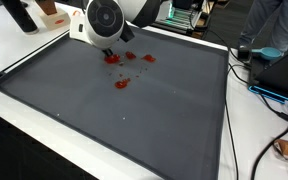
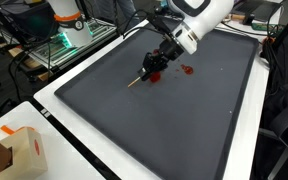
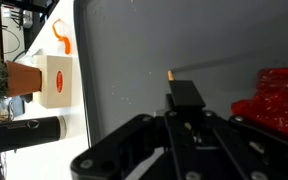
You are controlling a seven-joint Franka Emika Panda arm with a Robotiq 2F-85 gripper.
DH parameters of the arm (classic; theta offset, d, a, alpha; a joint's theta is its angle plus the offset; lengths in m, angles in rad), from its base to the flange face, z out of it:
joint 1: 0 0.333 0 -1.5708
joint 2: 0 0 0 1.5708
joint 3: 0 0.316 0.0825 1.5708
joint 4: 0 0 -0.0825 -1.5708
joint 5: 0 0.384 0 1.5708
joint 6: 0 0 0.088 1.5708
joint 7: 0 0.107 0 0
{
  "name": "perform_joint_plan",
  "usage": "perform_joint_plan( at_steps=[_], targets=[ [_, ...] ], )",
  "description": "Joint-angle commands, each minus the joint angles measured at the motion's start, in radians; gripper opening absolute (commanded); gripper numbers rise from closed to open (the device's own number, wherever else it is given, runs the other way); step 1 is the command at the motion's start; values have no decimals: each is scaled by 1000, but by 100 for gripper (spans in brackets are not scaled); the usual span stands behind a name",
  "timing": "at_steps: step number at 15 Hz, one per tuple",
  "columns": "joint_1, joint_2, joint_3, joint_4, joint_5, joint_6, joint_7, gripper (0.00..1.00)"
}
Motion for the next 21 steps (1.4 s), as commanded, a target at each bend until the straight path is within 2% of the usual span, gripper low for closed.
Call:
perform_joint_plan(
  at_steps=[1,11,21],
  targets=[
    [-12,7,2,20,37,-13,-56,3],
    [-40,-55,5,25,125,11,-186,3],
    [-100,-200,22,-19,257,92,-364,3]
  ],
)
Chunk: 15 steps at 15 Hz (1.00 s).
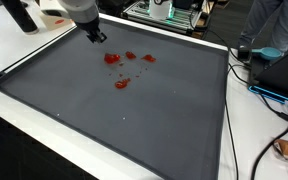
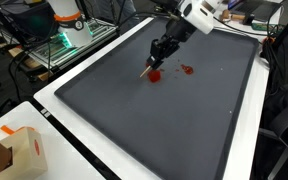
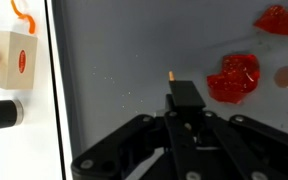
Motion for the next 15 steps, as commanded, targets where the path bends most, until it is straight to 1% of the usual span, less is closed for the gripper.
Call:
perform_joint_plan(
  at_steps=[1,6,15],
  targets=[
    [-44,-81,24,-65,74,77,-81,3],
    [-82,-149,36,-112,163,165,-197,3],
    [-145,-268,58,-219,339,260,-424,3]
  ],
)
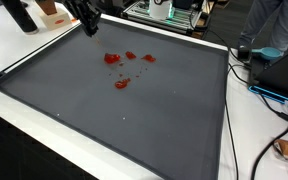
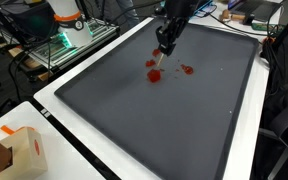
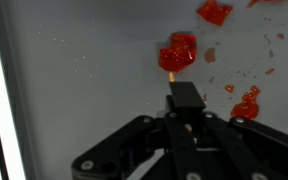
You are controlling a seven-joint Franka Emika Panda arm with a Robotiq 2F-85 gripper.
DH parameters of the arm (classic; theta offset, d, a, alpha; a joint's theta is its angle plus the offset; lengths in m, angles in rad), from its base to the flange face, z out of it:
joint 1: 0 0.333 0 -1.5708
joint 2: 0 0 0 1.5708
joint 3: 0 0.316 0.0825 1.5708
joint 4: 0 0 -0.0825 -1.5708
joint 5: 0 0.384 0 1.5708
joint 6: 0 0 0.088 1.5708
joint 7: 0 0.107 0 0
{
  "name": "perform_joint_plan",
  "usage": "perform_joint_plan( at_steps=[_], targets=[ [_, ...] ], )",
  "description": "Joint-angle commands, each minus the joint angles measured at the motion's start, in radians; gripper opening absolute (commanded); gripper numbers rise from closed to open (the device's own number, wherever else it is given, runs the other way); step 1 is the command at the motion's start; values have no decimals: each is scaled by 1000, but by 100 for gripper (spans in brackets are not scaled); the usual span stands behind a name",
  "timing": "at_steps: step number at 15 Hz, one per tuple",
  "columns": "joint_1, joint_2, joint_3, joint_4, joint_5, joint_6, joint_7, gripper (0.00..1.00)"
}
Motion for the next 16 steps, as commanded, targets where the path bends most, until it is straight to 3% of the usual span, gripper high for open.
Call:
perform_joint_plan(
  at_steps=[1,4,5,6,16],
  targets=[
    [-40,-83,22,-99,81,53,-99,3],
    [-55,-122,23,-136,133,62,-169,3],
    [-35,-68,13,-64,87,29,-117,3],
    [-37,-75,13,-68,90,29,-124,13],
    [-36,-70,14,-63,89,29,-123,13]
  ],
)
